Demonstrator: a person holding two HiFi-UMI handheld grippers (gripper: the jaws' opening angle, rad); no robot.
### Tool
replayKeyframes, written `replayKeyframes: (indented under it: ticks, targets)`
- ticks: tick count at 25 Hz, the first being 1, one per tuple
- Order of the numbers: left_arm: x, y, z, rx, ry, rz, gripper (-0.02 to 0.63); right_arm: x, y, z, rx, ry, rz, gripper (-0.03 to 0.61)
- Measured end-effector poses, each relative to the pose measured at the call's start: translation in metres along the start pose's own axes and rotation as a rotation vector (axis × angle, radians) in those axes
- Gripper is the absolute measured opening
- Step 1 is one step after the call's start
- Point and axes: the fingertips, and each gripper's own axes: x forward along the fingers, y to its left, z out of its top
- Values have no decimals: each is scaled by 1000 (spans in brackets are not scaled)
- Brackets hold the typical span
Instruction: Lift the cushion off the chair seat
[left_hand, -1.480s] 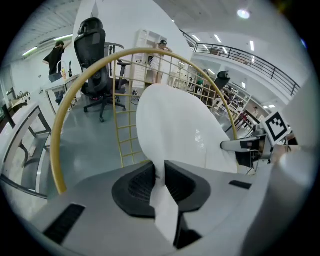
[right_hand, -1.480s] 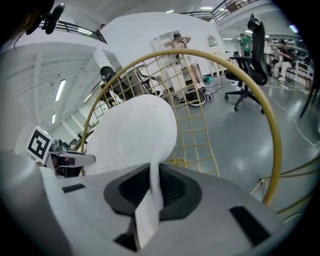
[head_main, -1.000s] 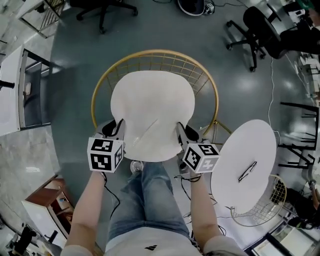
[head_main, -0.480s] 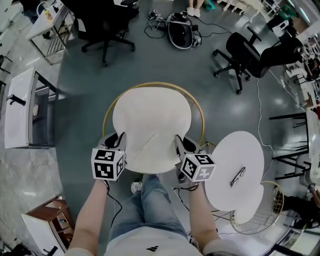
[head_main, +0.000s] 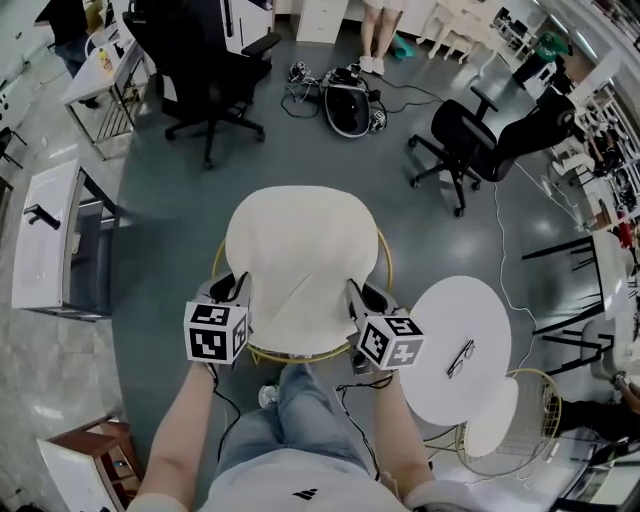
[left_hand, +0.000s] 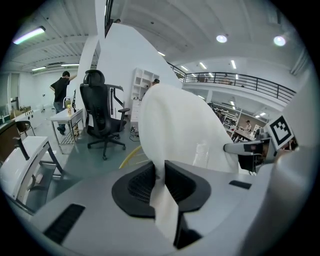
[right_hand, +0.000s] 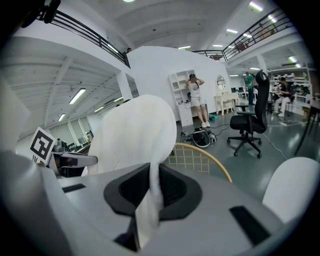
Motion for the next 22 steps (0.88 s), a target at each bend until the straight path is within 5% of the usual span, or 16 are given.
replayKeyframes:
  ticks: [22]
  targets:
    - [-85,-35,74,89,-202,-37,60,-88,41,73,-97,-206,-11,52]
